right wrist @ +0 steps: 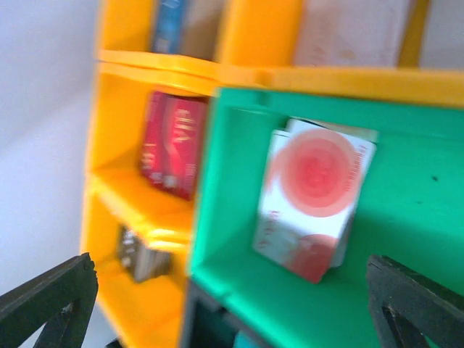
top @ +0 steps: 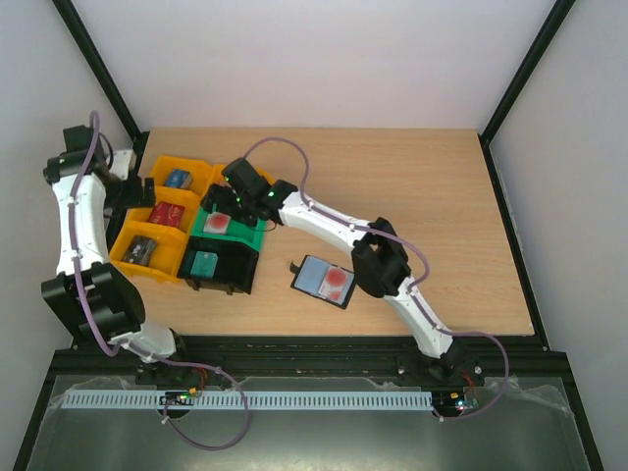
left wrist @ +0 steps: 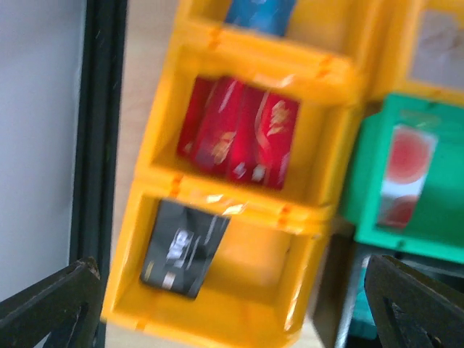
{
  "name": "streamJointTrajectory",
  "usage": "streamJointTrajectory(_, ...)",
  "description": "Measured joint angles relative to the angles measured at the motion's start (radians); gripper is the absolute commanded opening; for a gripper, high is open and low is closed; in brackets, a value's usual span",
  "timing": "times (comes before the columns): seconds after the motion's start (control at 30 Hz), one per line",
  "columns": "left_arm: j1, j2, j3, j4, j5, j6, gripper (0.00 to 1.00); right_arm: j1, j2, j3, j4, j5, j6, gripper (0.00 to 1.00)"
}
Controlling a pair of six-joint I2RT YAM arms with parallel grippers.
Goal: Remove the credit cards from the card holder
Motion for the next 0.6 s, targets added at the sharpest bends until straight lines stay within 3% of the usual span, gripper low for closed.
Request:
streamJointTrajectory(0.2,-0.089,0.037,0.113,0.03,0.094,0.019,0.99,-0.001,-0.17,0.0,0.008,-0.023,-0.097,0.99)
streamJointTrajectory(0.33,-0.128,0.033,0.108,0.048,0.13,0.035,0.99,-0.008,-0.275,-0.034,0.036,-0.041,-0.159,0.99)
streamJointTrajectory(0.47,-0.173,-0.003,0.0,0.079,0.141,0.059,0.99,-0.018,-0.407,-0.195,0.063,-0.038,-0.258,0.99)
streamJointTrajectory(0.6,-0.219,-0.149,-0.206,0.144,0.185,0.072,0.99,-0.038,-0.621,-0.546,0.073,0.09,-0.365,0.99)
